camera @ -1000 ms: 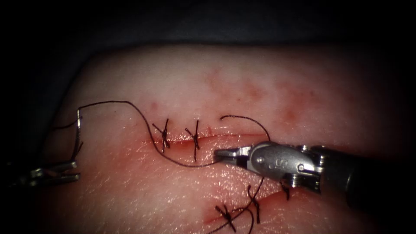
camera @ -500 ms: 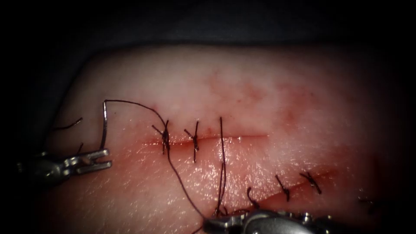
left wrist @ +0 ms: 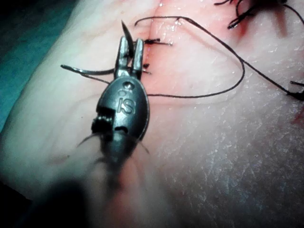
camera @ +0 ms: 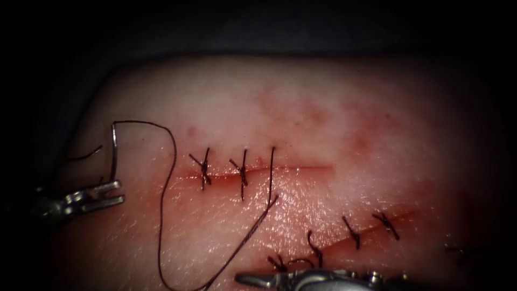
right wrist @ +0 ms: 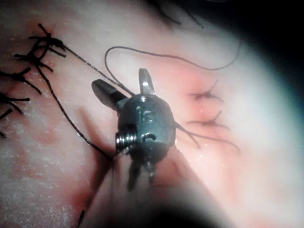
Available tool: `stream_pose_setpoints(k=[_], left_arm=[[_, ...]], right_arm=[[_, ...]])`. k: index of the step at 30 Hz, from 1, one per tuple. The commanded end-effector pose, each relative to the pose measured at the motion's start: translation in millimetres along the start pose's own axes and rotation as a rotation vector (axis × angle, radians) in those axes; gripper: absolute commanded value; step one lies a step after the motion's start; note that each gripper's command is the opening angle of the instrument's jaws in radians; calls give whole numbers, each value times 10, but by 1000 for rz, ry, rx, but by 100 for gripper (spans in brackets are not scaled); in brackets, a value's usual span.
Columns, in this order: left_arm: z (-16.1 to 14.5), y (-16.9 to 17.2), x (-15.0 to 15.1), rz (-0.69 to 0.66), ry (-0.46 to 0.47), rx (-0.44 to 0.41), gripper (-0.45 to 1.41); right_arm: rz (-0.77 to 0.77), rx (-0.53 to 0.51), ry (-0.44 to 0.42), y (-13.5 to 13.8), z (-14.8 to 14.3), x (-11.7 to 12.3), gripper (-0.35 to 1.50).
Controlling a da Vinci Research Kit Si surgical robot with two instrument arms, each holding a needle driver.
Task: Wound Closure
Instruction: Pull thread repeatedly with right gripper until short tail remains above incision
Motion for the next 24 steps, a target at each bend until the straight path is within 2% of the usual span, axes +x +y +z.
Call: stream_pose_setpoints(k=[1, 4, 8, 10, 11, 13, 15, 20, 24], left_arm=[[3, -5, -3, 3, 1, 12, -45], [-7, -9, -5, 7, -14, 34, -45], [-11, -11, -7, 14, -34, 51, -45], [-10, -12, -7, 13, -28, 55, -45], [-10, -13, -7, 11, -27, 57, -45], [-10, -15, -9, 11, -27, 60, -45], [-10, -15, -11, 11, -29, 61, -45], [-9, -12, -13, 15, -26, 61, -45], [-9, -9, -13, 19, -26, 63, -45]], right_arm=[[-16, -7, -1, 20, -2, -2, 133], [-34, -13, -6, 35, -12, -9, 125], [-56, -28, -21, 52, -12, -26, 113], [-62, -43, -35, 58, -6, -38, 99], [-69, -78, -74, 64, 0, -52, 88], [-82, -111, -113, 69, 4, -66, 91], [-82, -129, -141, 78, 8, -87, 86], [-77, -137, -183, 89, 23, -114, 81], [-56, -129, -202, 85, 36, -130, 71]])
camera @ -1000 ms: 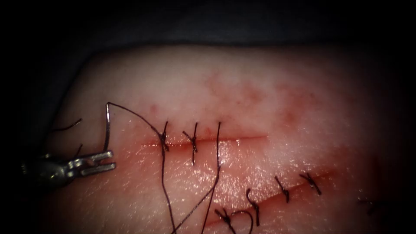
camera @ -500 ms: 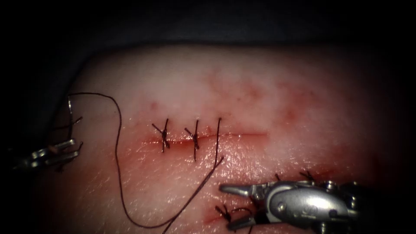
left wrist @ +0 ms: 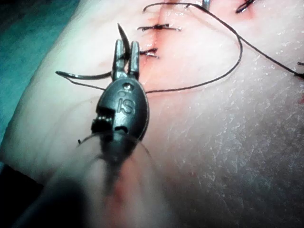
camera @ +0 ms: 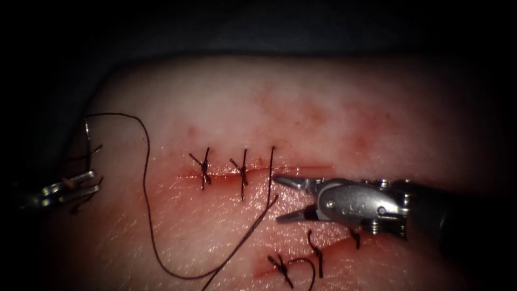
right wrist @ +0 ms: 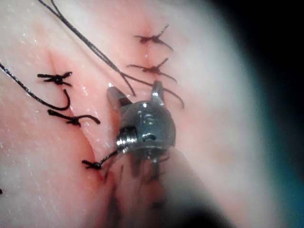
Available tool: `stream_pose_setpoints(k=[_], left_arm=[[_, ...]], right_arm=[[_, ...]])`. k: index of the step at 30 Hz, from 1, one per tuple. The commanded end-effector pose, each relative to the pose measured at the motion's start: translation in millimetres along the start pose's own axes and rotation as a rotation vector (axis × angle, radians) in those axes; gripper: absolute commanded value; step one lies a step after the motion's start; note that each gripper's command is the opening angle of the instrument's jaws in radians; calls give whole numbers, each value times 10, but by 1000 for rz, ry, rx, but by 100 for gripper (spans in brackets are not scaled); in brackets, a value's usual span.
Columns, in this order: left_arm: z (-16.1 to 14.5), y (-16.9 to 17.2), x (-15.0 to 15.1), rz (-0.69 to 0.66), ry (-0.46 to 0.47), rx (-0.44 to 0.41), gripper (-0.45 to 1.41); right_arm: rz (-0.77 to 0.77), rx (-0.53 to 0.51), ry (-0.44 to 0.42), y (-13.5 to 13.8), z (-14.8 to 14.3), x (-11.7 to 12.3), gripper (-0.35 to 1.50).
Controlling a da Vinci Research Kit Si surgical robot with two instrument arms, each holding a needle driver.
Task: Wound Closure
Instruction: Pull thread repeatedly with right gripper until short tail remains above incision
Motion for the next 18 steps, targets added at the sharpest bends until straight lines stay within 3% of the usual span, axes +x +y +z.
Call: stream_pose_setpoints(k=[1, 2, 4, 5, 6, 12, 18], left_arm=[[7, -1, -3, 2, 3, 0, -45], [7, -1, -3, 3, 3, 0, -45], [7, 0, -3, 3, 5, -1, -45], [7, 0, -3, 4, 5, -1, -45], [8, 1, -3, 5, 5, 0, -45], [8, 3, -3, 12, 10, -2, -45], [14, 5, -6, 12, 14, -3, -45]], right_arm=[[9, 6, -4, -1, 15, 0, 66], [23, 12, -11, -3, 16, -2, 62], [45, 22, -22, -7, 19, -4, 34], [55, 27, -27, -9, 19, -5, 9], [94, 52, -51, -11, 19, -5, -35], [200, 60, -87, -16, 8, 2, -35], [207, 75, -80, -57, -15, 37, -35]])
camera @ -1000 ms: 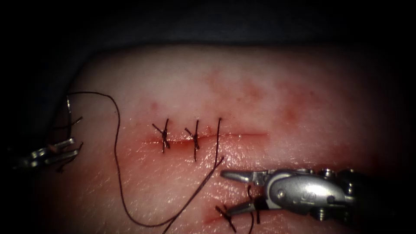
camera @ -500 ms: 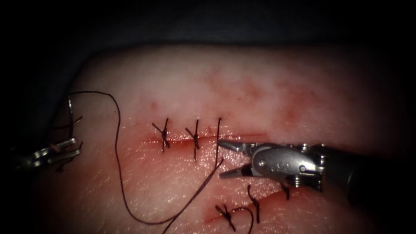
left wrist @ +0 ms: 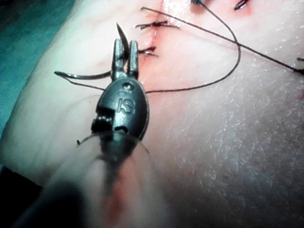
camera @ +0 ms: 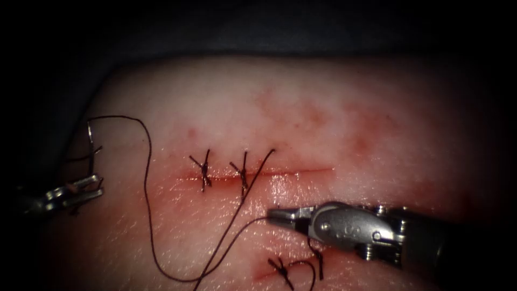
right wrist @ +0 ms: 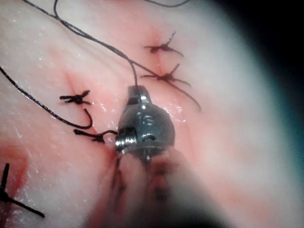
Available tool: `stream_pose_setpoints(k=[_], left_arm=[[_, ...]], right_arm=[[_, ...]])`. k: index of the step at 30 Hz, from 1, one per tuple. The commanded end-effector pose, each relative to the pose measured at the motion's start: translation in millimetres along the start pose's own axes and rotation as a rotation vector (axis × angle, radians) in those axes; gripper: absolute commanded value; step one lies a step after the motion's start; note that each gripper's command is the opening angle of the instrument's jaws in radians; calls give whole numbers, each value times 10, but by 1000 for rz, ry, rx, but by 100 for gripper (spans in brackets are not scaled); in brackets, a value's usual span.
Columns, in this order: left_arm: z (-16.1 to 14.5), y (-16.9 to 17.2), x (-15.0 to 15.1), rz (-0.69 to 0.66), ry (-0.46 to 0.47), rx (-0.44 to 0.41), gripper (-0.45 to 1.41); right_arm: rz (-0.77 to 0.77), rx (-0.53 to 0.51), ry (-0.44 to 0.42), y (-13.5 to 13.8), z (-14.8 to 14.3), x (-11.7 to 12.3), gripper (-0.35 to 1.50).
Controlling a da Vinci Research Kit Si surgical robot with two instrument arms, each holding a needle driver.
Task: Wound Closure
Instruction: Pull thread repeatedly with right gripper until short tail remains above incision
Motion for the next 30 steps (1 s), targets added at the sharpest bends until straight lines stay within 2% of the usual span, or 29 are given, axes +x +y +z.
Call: stream_pose_setpoints(k=[1, 8, 12, 15, 16, 17, 18, 19, 20, 23, 25, 26, 30], left_arm=[[10, -1, -5, 1, 2, 1, -45], [12, -1, -7, 1, 2, 3, -45], [14, -2, -5, 0, 10, -3, -45], [15, -2, -4, -1, 12, -5, -45], [16, -2, -5, -2, 14, -6, -45], [17, -2, -5, -2, 14, -6, -45], [18, -2, -5, -3, 14, -6, -45], [19, -3, -5, -4, 14, -5, -45], [21, -4, -4, -5, 13, -5, -45], [26, -8, -2, -12, 13, -3, -45], [29, -13, -2, -17, 10, -6, -45], [31, -19, -3, -22, 8, -7, -45], [36, -28, -11, -29, 1, -13, -45]], right_arm=[[-15, 37, 0, -36, 2, 19, -35], [-35, 93, 26, -103, -12, 50, -35], [-40, 129, 37, -126, -17, 66, -35], [-43, 157, 47, -131, -20, 73, -35], [-44, 198, 85, -127, -21, 76, -35], [-141, 185, 148, -114, -22, 78, 63], [-163, 178, 178, -106, -23, 79, 93], [-177, 170, 210, -97, -25, 79, 108], [-197, 161, 247, -82, -28, 80, 118], [-217, 125, 318, -39, -41, 81, 125], [-228, 99, 322, -14, -48, 79, 126], [-243, 65, 326, 13, -55, 76, 130], [-273, 32, 323, 49, -59, 64, 133]])
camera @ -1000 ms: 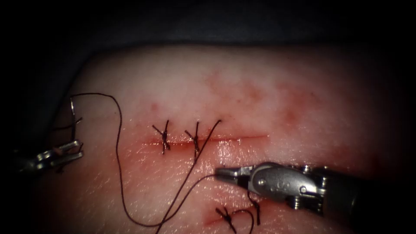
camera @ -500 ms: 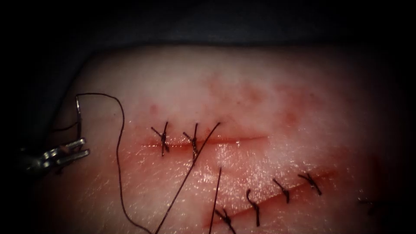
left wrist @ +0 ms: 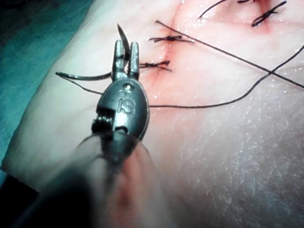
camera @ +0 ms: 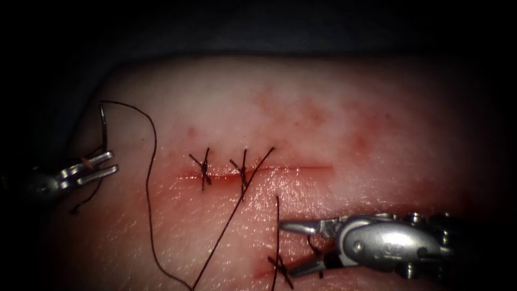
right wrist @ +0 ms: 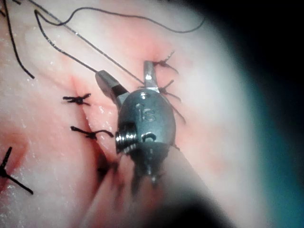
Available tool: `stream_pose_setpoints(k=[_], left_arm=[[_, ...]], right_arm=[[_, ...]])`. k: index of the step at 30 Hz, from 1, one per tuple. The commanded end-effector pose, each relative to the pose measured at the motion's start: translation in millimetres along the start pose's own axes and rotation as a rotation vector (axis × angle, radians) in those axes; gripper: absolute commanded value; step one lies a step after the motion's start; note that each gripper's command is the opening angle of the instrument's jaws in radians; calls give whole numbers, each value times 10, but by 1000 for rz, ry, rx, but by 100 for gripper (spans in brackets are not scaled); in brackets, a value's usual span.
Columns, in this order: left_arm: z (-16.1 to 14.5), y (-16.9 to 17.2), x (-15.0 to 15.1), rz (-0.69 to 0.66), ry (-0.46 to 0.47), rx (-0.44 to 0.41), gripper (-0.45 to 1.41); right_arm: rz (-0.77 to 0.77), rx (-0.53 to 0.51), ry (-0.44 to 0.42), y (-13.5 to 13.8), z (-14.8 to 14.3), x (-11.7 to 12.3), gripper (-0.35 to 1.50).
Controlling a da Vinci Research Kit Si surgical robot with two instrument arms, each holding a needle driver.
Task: Wound Closure
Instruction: Pull thread repeatedly with right gripper until short tail remains above incision
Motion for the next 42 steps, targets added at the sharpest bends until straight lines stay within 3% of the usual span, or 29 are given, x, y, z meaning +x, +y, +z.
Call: stream_pose_setpoints(k=[1, 11, 17, 18, 20, 21, 22, 29, 37, 38, 42], left_arm=[[9, -4, -5, 0, 2, 0, -45], [16, -8, -22, 0, -3, -4, -45], [16, -8, -22, -55, -46, -58, -45], [16, -8, -22, -66, -50, -63, -45], [16, -8, -22, -65, -54, -68, -45], [16, -8, -23, -65, -53, -68, -45], [16, -8, -23, -64, -57, -73, -45], [15, -8, -28, -61, -63, -83, -45], [10, -10, -33, -92, -57, -63, -45], [11, -9, -34, -90, -59, -60, -45], [13, -7, -35, -96, -60, -58, -45]], right_arm=[[-3, -10, -4, 20, 7, -13, 133], [-61, 11, -51, 18, 45, -84, 126], [-75, 7, -61, 9, 64, -99, 115], [-78, 12, -63, 7, 65, -99, 101], [-82, 35, -77, 4, 65, -98, 46], [-43, 54, -90, 3, 64, -97, -1], [-17, 87, -113, 2, 63, -95, -35], [-34, 168, -152, -10, 60, -79, -35], [-73, 230, -157, -103, 41, -13, -35], [-74, 250, -155, -125, 39, 3, -35], [-86, 277, -146, -156, 37, 26, -35]])
